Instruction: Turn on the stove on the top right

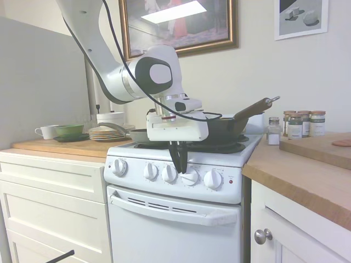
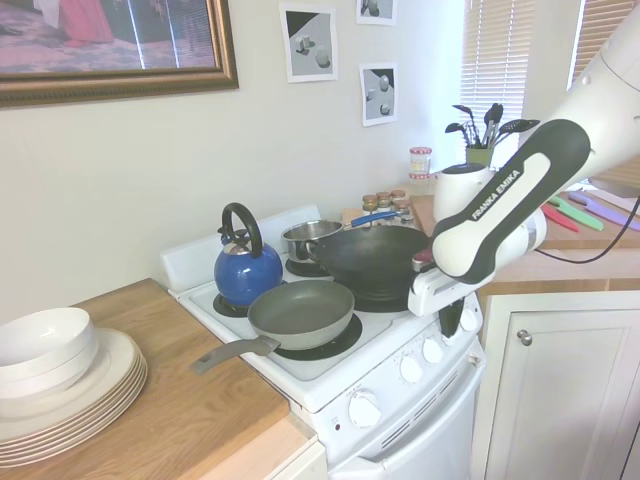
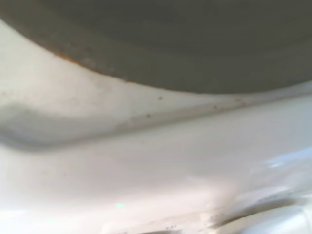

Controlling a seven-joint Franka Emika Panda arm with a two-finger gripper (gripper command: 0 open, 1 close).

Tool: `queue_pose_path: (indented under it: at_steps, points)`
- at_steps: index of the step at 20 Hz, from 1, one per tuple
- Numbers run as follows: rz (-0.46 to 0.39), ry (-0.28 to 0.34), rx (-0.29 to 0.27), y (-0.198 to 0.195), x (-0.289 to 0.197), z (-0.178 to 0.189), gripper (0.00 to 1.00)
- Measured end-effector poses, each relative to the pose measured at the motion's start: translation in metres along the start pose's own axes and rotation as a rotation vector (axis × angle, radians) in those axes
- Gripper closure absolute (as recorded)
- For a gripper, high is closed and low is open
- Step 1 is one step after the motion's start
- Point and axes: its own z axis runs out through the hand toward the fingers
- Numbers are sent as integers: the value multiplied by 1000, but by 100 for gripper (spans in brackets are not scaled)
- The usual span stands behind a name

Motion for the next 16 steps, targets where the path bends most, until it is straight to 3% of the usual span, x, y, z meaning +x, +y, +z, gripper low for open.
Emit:
queue_pose_path:
  at_steps: [11,16]
  points:
    - [8,-15,-13,6,-2,23,100]
    - [-2,9,-36,6,-4,29,100]
